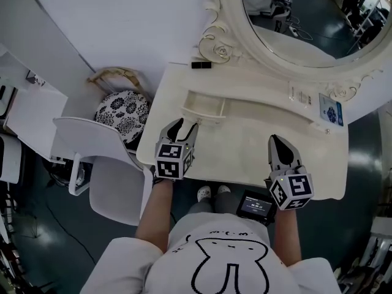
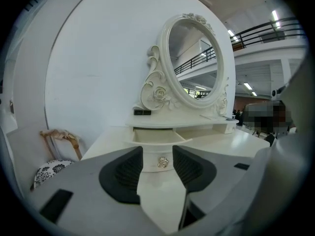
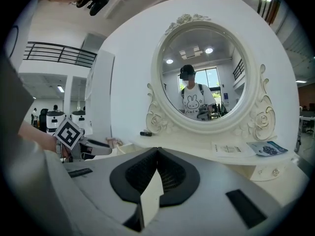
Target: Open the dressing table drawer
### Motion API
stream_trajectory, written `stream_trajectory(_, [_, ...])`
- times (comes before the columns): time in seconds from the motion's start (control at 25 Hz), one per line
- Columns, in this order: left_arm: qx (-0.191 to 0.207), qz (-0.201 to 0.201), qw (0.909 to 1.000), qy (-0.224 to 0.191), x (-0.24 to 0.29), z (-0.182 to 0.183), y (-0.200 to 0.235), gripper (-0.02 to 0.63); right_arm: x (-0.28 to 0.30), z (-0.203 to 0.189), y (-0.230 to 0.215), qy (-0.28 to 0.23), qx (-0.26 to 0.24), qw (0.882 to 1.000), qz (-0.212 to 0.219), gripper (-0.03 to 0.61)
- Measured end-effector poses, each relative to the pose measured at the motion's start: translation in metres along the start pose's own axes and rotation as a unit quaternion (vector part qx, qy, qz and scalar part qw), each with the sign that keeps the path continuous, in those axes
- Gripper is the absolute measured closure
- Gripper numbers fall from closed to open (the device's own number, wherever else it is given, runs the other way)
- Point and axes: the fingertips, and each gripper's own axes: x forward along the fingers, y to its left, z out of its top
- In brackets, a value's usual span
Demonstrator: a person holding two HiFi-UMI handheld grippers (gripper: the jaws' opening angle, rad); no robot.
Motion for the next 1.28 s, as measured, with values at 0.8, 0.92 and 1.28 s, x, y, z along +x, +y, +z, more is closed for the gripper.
stream_trajectory(0.8, [0.021, 0.022, 0.9937, -0.108, -0.048, 0.092, -0.032, 0.509, 0.002, 0.067, -0.019, -0.065, -0.014, 0.997, 0.030, 0.566])
stream_trajectory(0.92, [0.031, 0.035, 0.9902, -0.132, -0.052, 0.106, -0.034, 0.597, 0.006, 0.077, -0.015, -0.071, -0.030, 0.996, 0.046, 0.566])
stream_trajectory(1.28, [0.049, 0.025, 0.9809, -0.187, -0.067, 0.142, -0.049, 0.614, 0.011, 0.096, -0.005, -0.086, -0.044, 0.993, 0.074, 0.566])
